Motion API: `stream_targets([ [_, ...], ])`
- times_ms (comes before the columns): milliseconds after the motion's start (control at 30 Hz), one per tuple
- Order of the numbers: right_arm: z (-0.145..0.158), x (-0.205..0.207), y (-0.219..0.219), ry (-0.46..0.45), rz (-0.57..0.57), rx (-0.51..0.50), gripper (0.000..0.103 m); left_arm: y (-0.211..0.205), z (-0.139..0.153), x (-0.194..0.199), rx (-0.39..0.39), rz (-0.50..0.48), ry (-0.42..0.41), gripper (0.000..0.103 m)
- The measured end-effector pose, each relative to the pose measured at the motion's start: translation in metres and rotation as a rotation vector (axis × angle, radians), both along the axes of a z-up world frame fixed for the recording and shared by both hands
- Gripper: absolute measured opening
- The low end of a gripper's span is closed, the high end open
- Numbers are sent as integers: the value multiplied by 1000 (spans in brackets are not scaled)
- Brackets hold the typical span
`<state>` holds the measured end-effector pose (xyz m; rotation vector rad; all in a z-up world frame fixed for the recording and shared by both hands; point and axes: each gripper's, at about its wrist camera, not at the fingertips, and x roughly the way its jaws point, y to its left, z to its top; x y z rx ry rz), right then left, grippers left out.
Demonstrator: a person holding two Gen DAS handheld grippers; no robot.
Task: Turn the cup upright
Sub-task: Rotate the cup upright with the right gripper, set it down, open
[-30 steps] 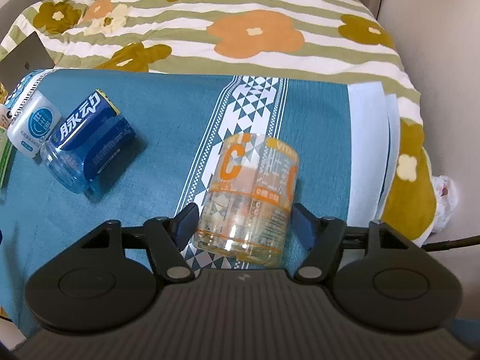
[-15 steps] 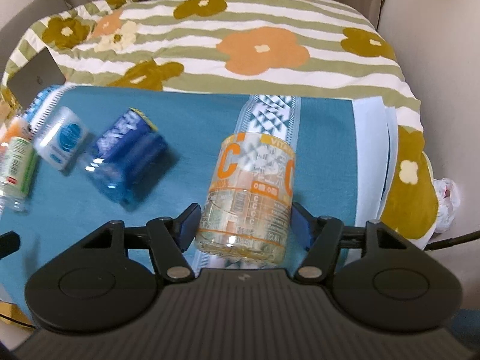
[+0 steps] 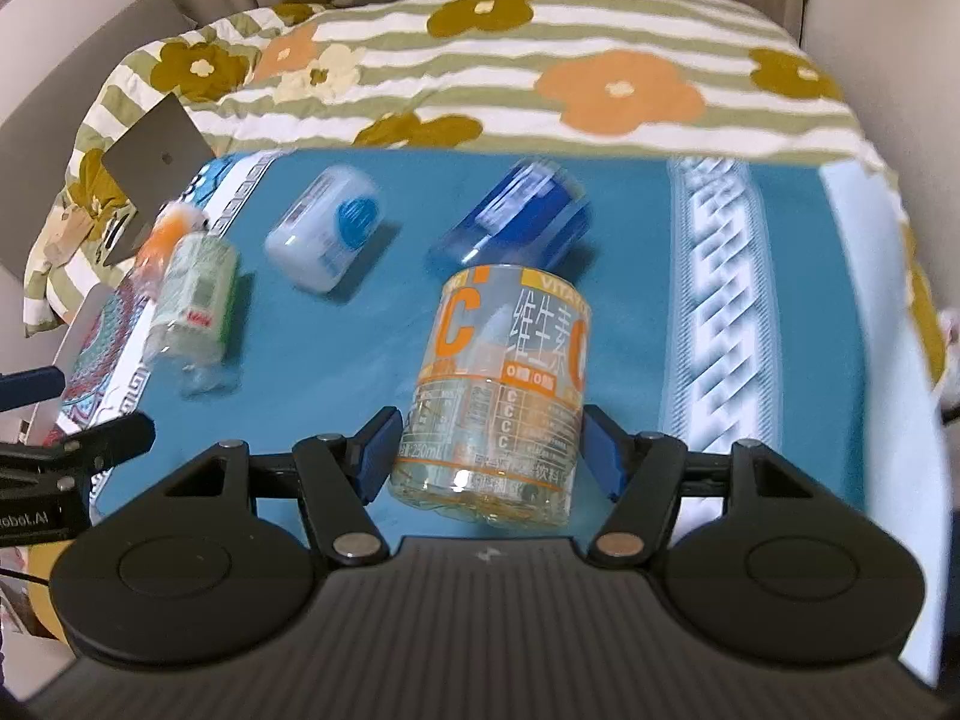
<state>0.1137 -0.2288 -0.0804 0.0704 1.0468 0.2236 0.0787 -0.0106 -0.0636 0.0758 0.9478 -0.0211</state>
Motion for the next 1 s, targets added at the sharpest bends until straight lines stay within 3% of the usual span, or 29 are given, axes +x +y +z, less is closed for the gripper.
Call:
stream_targets([
  [467,-45,-21,69,20,-61,-3,80,45,-18,-7,-7,-72,41,101],
  [800,-52,-23,78,13,-46,-33,82,50,-20,-5,-27,-76,45,101],
  [1000,-50,-23,79,8,-47,-42,90,50,-18,-7,-27,-71,42,101],
])
